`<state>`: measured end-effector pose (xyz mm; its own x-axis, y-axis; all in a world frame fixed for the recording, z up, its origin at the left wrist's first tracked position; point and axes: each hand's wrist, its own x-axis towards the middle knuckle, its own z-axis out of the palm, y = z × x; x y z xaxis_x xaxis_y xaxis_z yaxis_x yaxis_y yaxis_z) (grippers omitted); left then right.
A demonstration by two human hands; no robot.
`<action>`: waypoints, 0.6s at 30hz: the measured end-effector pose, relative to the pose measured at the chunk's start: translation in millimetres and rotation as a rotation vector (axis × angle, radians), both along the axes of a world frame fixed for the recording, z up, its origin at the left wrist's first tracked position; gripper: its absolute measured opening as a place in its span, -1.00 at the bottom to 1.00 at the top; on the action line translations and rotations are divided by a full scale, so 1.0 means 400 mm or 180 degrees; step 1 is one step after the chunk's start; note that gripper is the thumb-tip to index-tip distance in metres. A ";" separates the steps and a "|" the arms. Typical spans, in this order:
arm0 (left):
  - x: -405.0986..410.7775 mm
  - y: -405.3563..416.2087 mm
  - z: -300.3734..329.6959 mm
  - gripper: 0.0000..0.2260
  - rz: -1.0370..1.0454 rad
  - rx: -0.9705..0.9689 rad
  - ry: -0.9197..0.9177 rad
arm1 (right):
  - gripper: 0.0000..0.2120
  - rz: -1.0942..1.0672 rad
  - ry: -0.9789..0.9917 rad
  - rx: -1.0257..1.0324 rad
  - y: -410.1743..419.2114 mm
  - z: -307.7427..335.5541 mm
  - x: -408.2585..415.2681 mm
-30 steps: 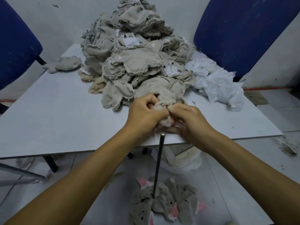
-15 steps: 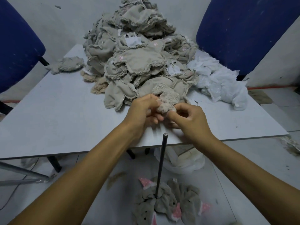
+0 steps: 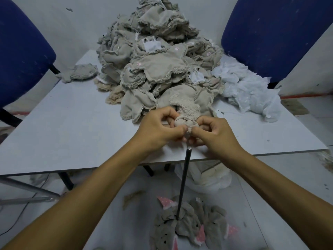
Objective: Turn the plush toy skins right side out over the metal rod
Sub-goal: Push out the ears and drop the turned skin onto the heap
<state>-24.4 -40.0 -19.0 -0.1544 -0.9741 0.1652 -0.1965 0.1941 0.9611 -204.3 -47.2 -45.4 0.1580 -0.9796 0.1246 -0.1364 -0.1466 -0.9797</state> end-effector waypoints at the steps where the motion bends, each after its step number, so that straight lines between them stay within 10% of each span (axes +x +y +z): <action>1: -0.005 -0.003 -0.005 -0.87 0.0027 0.0010 0.0083 | -0.84 0.0035 0.0013 0.0023 0.003 0.001 -0.001; 18: 0.021 -0.040 -0.018 -0.90 -0.0289 0.0414 0.0129 | -0.72 -0.0183 0.0175 0.0202 -0.016 0.009 -0.002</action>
<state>-16.1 -56.0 -26.1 -0.2384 -0.9700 0.0465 -0.1443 0.0827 0.9861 -204.9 -53.5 -41.9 0.1063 -0.9928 0.0547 -0.1965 -0.0749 -0.9776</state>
